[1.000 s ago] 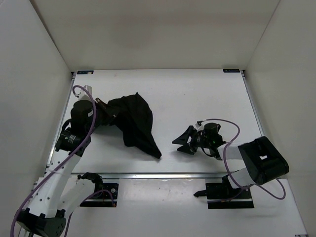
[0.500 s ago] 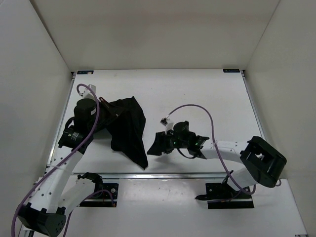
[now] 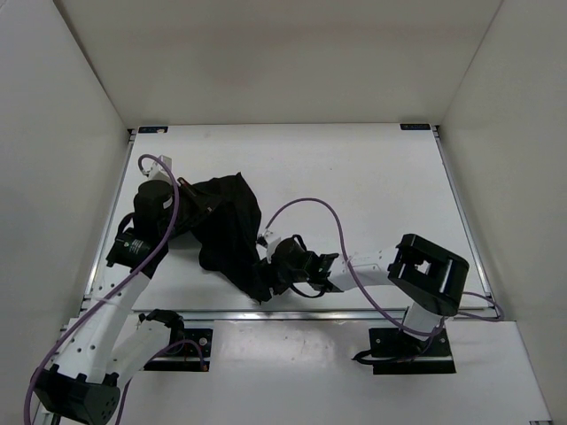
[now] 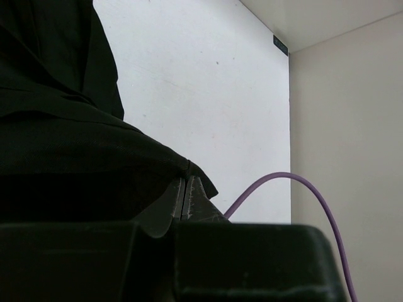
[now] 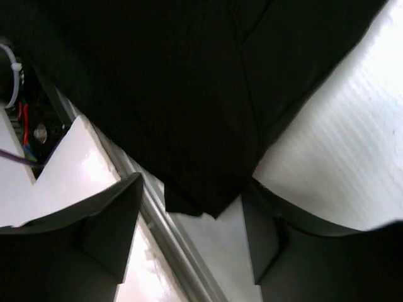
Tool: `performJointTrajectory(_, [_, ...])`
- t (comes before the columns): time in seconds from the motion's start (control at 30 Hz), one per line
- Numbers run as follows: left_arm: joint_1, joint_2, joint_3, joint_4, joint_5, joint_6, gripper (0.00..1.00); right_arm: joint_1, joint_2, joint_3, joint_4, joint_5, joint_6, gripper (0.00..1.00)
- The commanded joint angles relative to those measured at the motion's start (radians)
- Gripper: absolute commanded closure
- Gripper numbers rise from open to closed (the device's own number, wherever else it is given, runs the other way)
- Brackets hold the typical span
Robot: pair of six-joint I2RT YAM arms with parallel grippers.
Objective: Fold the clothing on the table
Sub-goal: Flatten the skirt out
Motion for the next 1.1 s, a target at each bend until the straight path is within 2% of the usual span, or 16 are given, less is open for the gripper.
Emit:
performJointTrajectory(0.0, [0.009, -0.028, -0.024, 0.026, 0.022, -0.012, 1.0, 0.019, 0.051, 0.023, -0.021, 0.015, -0.017, 0.42])
performJointTrajectory(0.03, [0.011, -0.02, -0.018, 0.026, 0.025, -0.009, 1.0, 0.019, 0.06, 0.033, -0.012, 0.0, -0.024, 0.48])
performJointTrajectory(0.1, [0.011, -0.017, -0.023, 0.027, 0.027, -0.006, 1.0, 0.016, 0.074, 0.037, -0.014, -0.006, -0.013, 0.7])
performJointTrajectory(0.13, [0.014, -0.022, -0.02, 0.024, 0.016, -0.003, 1.0, 0.018, 0.076, 0.034, -0.02, -0.014, -0.01, 0.77])
performJointTrajectory(0.17, [0.014, -0.019, -0.016, 0.026, 0.022, -0.003, 1.0, 0.01, 0.07, 0.032, -0.018, -0.023, -0.006, 0.95])
performJointTrajectory(0.2, [0.019, -0.019, -0.015, 0.026, 0.031, -0.002, 1.0, -0.007, 0.064, 0.027, -0.036, -0.015, -0.004, 1.0])
performJointTrajectory(0.27, [0.028, -0.013, -0.003, 0.016, 0.025, 0.015, 1.0, -0.027, 0.009, 0.038, -0.111, 0.02, -0.036, 1.0])
performJointTrajectory(0.33, [0.048, 0.026, 0.051, 0.009, 0.047, 0.05, 1.0, -0.056, -0.051, 0.105, -0.333, 0.118, -0.175, 1.0])
performJointTrajectory(0.4, [0.069, 0.075, 0.152, 0.0, 0.074, 0.101, 1.0, -0.074, -0.165, 0.2, -0.508, 0.306, -0.301, 1.0])
performJointTrajectory(0.47, [0.052, 0.153, 0.332, -0.058, 0.074, 0.147, 1.0, -0.107, -0.25, 0.334, -0.691, 0.411, -0.461, 1.0])
performJointTrajectory(0.57, [0.038, 0.187, 0.5, -0.083, 0.05, 0.164, 1.0, -0.169, -0.416, 0.428, -0.764, 0.5, -0.628, 1.0])
performJointTrajectory(0.67, [0.071, 0.144, 0.543, -0.068, 0.047, 0.129, 1.0, -0.267, -0.588, 0.422, -0.735, 0.436, -0.697, 1.0])
performJointTrajectory(0.77, [0.043, 0.067, 0.519, -0.025, 0.027, 0.098, 1.0, -0.279, -0.735, 0.44, -0.724, 0.419, -0.749, 1.0])
performJointTrajectory(0.83, [0.026, 0.034, 0.52, -0.02, 0.021, 0.089, 1.0, -0.271, -0.788, 0.492, -0.763, 0.337, -0.806, 1.0])
performJointTrajectory(0.93, [0.031, 0.006, 0.534, -0.033, 0.013, 0.089, 1.0, -0.344, -0.757, 0.624, -0.889, 0.153, -0.858, 1.0])
performJointTrajectory(1.07, [0.025, 0.021, 0.507, -0.008, 0.011, 0.097, 1.0, -0.588, -0.653, 0.701, -1.037, -0.146, -0.975, 1.0])
